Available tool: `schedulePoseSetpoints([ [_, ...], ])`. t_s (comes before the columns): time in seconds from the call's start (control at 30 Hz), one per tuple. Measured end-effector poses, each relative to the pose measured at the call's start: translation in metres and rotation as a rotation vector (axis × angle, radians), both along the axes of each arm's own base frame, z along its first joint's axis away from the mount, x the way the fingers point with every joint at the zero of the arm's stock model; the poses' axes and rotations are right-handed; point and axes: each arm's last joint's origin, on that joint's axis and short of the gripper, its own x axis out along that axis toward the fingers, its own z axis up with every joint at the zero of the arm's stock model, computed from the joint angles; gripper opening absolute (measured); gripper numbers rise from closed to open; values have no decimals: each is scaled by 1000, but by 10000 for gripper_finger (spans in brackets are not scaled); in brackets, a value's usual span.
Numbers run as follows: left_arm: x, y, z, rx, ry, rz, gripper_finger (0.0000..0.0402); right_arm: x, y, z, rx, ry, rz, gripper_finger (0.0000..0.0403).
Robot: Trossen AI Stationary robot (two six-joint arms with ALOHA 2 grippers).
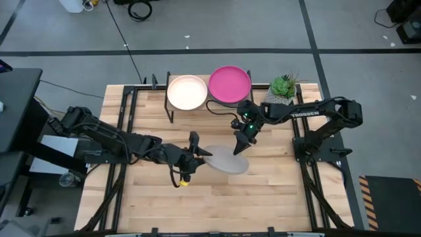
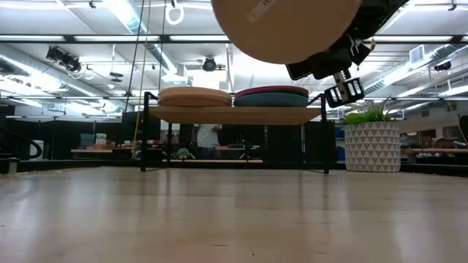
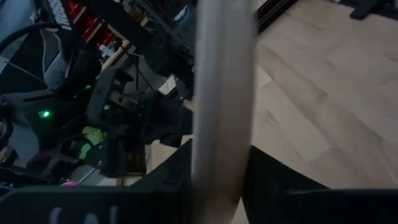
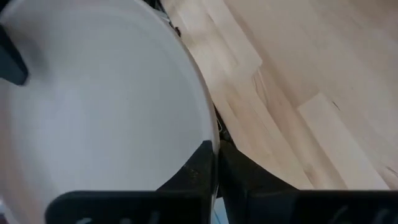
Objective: Place and stack plates onto a shelf
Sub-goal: Stack the white plate into the light yellow plate on the shelf
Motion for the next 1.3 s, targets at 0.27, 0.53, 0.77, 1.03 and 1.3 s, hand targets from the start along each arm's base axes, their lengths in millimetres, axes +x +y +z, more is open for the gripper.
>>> schedulePoseSetpoints([
  [0.27, -1, -6, 0, -43, 6, -75, 77, 1, 0, 5, 1, -31, -10, 68],
  [0.53, -8, -16, 5, -105, -11, -85, 74, -21, -17, 40, -63, -136, -153, 78],
  [0.77, -14, -16, 18, -147, -63, -56, 74, -51, -29, 71, -141, -211, -315, 78],
  [1.03, -37, 11, 62, -48, -78, 163, 61, -98, -28, 113, -287, -383, -535, 79],
  [1.3, -38, 64, 71, 156, 38, 314, 48, -124, -21, 128, -375, -449, -653, 78],
])
